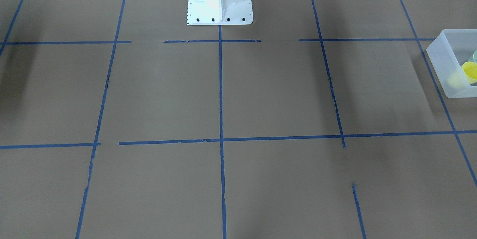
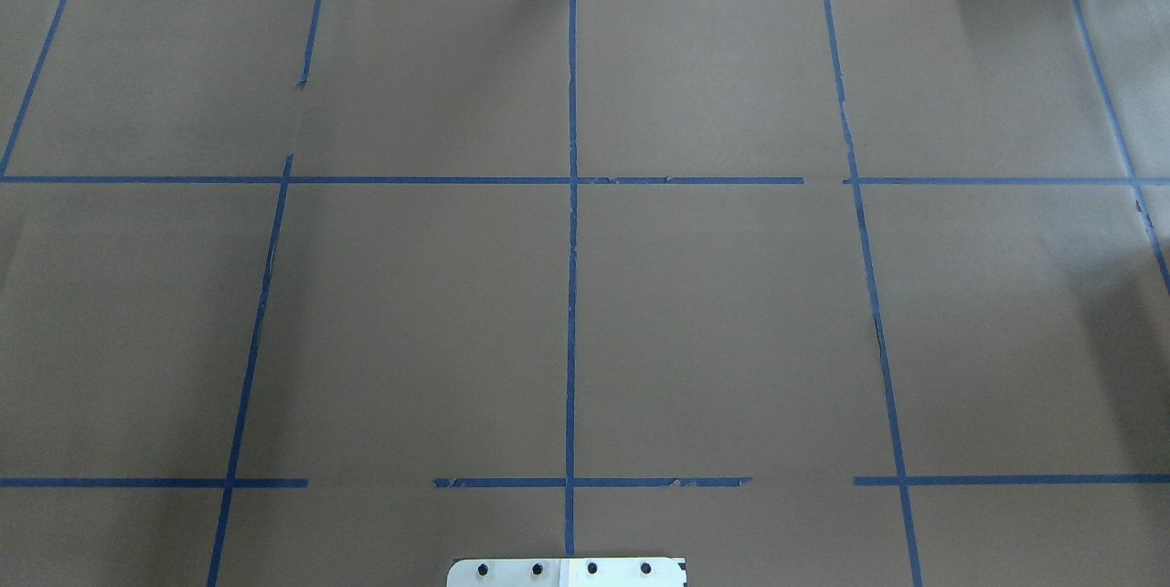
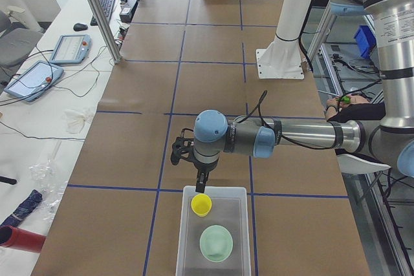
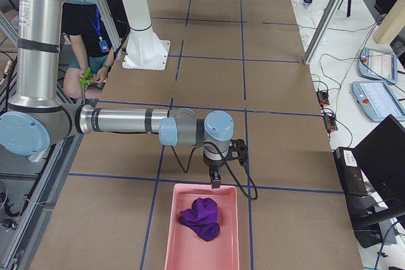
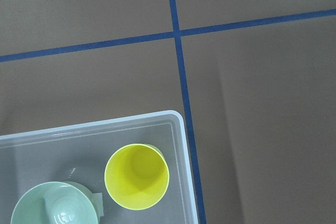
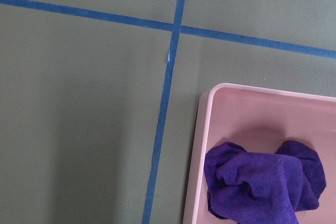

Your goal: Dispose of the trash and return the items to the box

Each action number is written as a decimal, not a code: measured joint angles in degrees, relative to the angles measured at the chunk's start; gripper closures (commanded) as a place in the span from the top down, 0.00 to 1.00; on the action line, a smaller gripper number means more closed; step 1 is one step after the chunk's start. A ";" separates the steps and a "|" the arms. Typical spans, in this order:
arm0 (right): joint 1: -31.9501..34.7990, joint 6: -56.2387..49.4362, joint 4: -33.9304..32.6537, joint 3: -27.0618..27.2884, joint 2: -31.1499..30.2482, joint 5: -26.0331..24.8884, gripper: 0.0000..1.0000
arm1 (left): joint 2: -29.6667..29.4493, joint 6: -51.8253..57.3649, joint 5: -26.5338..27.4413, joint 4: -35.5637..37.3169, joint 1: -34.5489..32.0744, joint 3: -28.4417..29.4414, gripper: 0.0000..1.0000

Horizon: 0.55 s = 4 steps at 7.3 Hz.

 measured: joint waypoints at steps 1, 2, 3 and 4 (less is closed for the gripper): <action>-0.02 0.01 0.04 0.02 0.02 -0.03 1.00 | -0.07 0.02 -0.01 -0.01 0.00 0.00 1.00; -0.03 0.01 0.11 0.03 0.03 -0.01 1.00 | -0.17 0.00 -0.01 -0.01 0.00 0.00 1.00; -0.03 0.01 0.20 0.02 0.03 0.08 1.00 | -0.29 -0.01 -0.01 -0.01 0.00 0.00 1.00; -0.04 0.01 0.29 -0.01 0.03 0.16 1.00 | -0.40 -0.02 -0.01 -0.04 0.00 0.00 1.00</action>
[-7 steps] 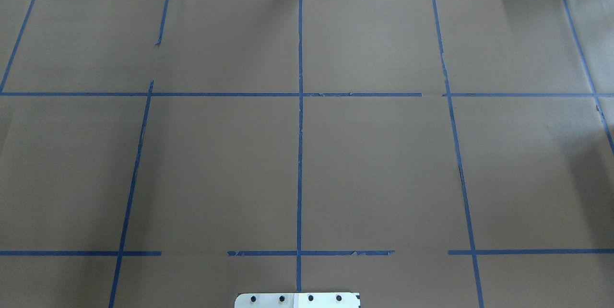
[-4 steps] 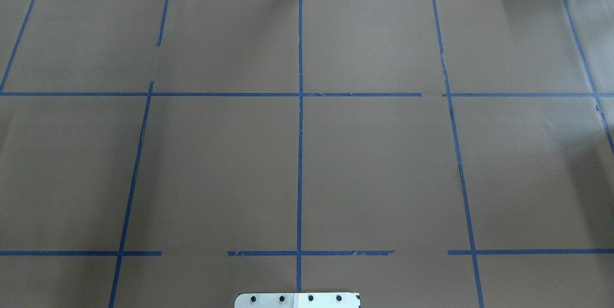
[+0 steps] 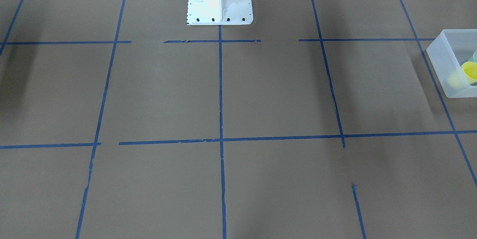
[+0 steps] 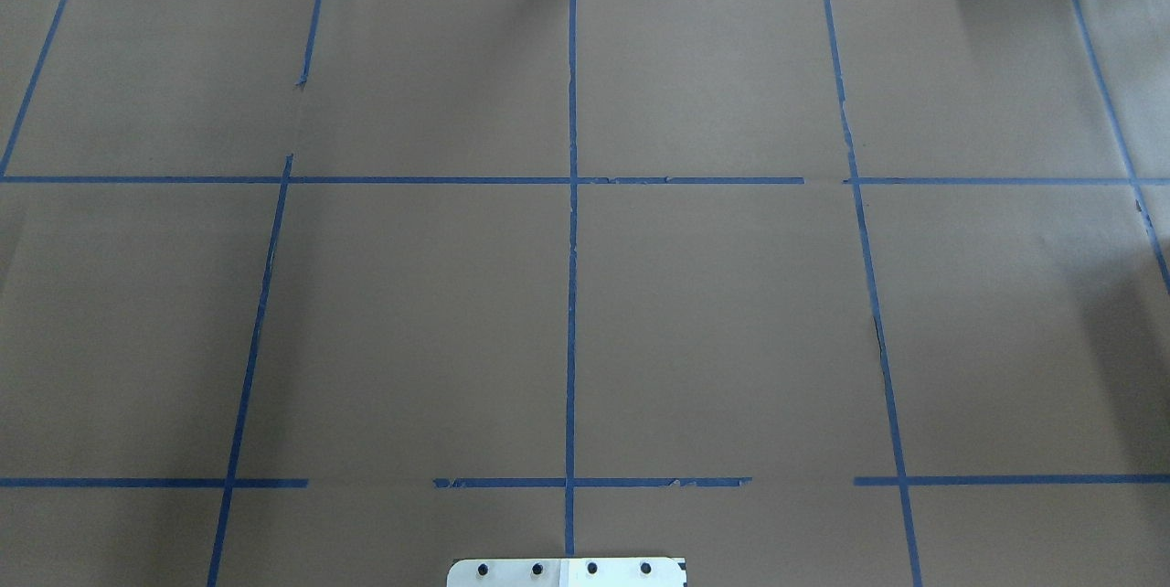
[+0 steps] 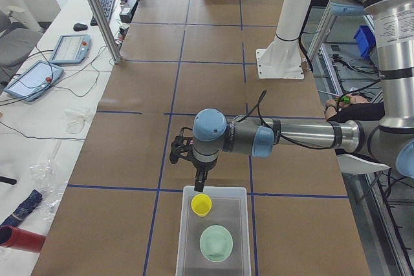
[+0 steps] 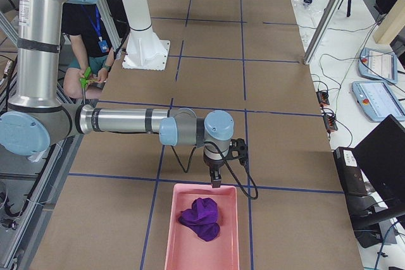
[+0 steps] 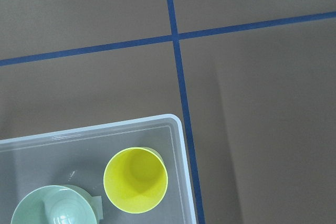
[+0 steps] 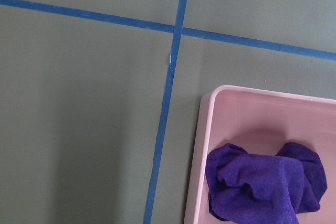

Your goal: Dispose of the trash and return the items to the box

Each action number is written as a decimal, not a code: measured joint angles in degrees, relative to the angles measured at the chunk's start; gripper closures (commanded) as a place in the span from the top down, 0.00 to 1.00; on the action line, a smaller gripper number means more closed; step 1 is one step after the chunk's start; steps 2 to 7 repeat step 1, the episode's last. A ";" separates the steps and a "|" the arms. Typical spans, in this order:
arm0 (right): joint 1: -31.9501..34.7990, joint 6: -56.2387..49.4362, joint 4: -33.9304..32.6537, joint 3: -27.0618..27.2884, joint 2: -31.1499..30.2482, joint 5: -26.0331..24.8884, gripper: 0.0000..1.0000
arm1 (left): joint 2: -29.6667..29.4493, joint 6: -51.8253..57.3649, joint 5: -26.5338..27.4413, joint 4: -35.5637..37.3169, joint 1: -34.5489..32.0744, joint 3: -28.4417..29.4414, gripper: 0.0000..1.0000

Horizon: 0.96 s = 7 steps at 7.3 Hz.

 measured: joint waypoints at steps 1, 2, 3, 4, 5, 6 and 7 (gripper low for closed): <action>-0.03 0.04 0.06 -0.05 0.03 0.06 1.00 | -0.07 0.00 0.00 -0.03 0.00 0.00 1.00; -0.03 0.04 0.06 -0.05 0.03 0.06 1.00 | -0.07 0.00 0.00 -0.03 0.00 0.00 1.00; -0.03 0.04 0.06 -0.05 0.03 0.06 1.00 | -0.07 0.00 0.00 -0.03 0.00 0.00 1.00; -0.03 0.04 0.06 -0.05 0.03 0.06 1.00 | -0.07 0.00 0.00 -0.03 0.00 0.00 1.00; -0.03 0.04 0.06 -0.05 0.03 0.06 1.00 | -0.07 0.00 0.00 -0.03 0.00 0.00 1.00; -0.03 0.04 0.06 -0.05 0.03 0.06 1.00 | -0.07 0.00 0.00 -0.03 0.00 0.00 1.00; -0.03 0.04 0.06 -0.05 0.03 0.06 1.00 | -0.07 0.00 0.00 -0.03 0.00 0.00 1.00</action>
